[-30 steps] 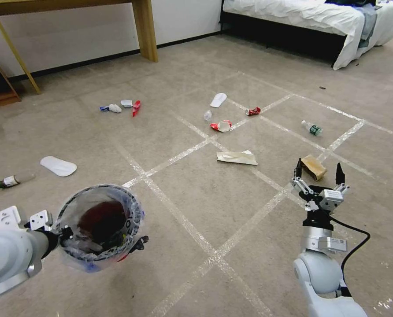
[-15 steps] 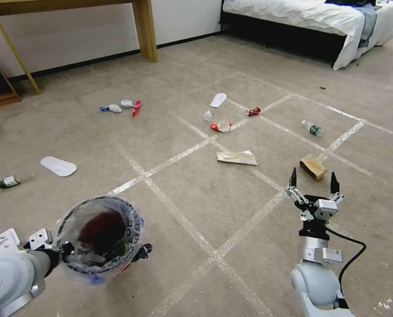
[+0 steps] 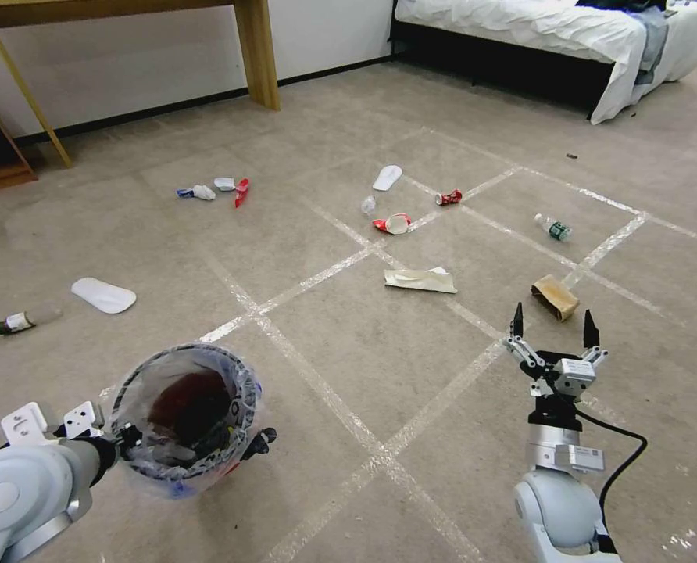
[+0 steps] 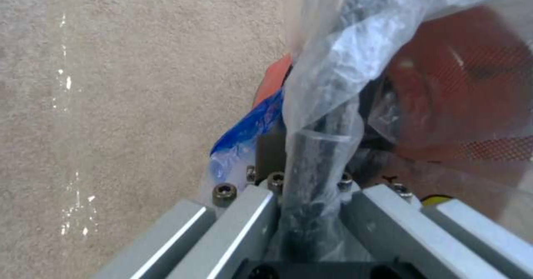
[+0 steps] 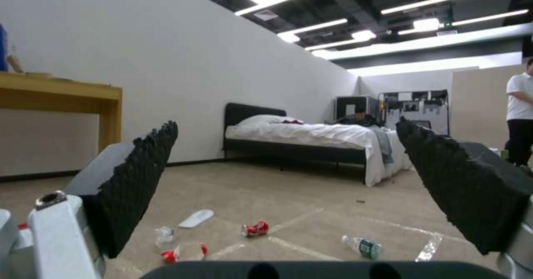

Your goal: Pick up the trash bin and place the garbage on the floor into it.

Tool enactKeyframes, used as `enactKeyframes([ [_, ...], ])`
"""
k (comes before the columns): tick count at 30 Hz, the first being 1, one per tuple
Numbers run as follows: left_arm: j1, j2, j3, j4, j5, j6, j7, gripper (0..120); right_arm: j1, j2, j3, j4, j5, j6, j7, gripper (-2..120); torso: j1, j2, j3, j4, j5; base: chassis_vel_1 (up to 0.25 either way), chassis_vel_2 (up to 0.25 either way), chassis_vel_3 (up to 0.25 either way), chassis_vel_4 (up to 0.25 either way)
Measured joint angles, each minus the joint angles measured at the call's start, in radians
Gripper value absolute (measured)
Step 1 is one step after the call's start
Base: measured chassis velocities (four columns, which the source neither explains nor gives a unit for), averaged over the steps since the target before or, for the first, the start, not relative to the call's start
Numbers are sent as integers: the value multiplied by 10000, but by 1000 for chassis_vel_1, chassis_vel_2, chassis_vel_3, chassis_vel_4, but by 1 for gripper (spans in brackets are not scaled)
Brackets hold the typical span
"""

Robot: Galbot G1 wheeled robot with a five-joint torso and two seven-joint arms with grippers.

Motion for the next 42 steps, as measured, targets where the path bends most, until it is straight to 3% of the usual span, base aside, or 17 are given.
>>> enactKeyframes([
  [18,-566,161,608,508,331,-6,230,0,403,-67,-34,-438,130,35,-25,100,1,0,0,0,0,0,0,0,0],
  [42,-876,509,774,866,346,-6,444,0,740,-3,-155,-848,137,9,-97,100,1,0,0,0,0,0,0,0,0],
])
